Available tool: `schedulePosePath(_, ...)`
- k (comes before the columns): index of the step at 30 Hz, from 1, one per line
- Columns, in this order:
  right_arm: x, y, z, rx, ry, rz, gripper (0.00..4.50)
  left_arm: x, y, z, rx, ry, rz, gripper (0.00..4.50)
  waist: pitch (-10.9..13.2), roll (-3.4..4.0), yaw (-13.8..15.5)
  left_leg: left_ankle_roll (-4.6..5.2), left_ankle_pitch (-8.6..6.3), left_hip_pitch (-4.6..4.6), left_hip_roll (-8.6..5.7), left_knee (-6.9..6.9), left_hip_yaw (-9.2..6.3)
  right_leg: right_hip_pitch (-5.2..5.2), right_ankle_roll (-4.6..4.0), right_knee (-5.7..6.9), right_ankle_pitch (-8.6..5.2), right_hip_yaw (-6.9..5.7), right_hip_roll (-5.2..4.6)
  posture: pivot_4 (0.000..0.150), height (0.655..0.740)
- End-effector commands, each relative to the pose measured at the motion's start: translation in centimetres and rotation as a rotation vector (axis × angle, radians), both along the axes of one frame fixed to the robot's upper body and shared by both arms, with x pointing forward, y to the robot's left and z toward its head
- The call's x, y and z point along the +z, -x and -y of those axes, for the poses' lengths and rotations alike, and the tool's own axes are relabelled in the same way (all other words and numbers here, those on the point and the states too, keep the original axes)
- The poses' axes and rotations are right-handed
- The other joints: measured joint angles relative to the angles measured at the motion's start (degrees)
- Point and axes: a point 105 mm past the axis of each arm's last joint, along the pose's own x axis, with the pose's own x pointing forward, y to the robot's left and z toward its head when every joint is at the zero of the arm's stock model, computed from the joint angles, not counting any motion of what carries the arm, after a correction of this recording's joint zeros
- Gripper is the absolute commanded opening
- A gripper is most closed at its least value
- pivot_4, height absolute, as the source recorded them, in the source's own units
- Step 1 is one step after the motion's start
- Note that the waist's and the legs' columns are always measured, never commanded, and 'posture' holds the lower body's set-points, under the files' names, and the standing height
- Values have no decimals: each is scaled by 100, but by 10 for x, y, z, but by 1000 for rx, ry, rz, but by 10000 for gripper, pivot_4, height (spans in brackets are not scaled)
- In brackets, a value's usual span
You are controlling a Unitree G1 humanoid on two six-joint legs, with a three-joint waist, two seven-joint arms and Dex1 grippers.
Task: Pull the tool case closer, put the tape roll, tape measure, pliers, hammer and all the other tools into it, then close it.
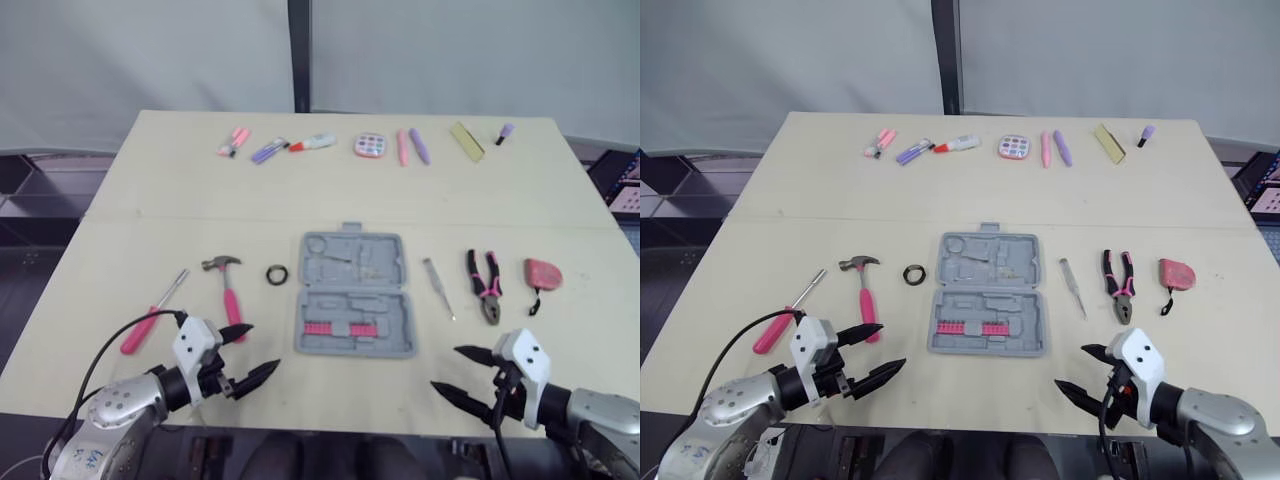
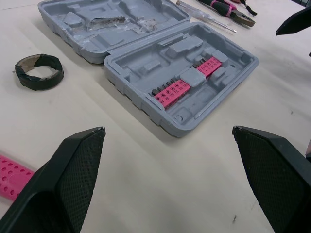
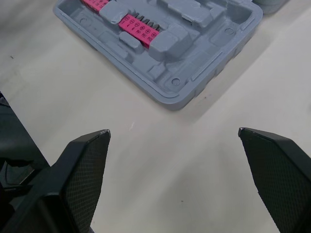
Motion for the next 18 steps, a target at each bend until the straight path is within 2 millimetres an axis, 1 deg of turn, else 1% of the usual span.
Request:
schedulePosePath(1,5,0,2,-2,3,16,44627,6,1,0,-11,-19,35,45000,0,0,0,0,0,0,0,0,0,0,0,0,0,0,0,1500,7134)
schedulePosePath(4,4,-2,1,-5,-2,19,44627,5,-1,-2,-3,-27,28,45000,0,0,-1,0,0,0,0,0,0,0,0,0,0,0,0,1500,7134)
schedulePosePath(18,4,-5,-2,-6,-10,22,44627,3,-2,-4,5,-34,34,45000,0,0,-1,0,0,0,0,0,0,0,0,0,0,0,0,1500,7134)
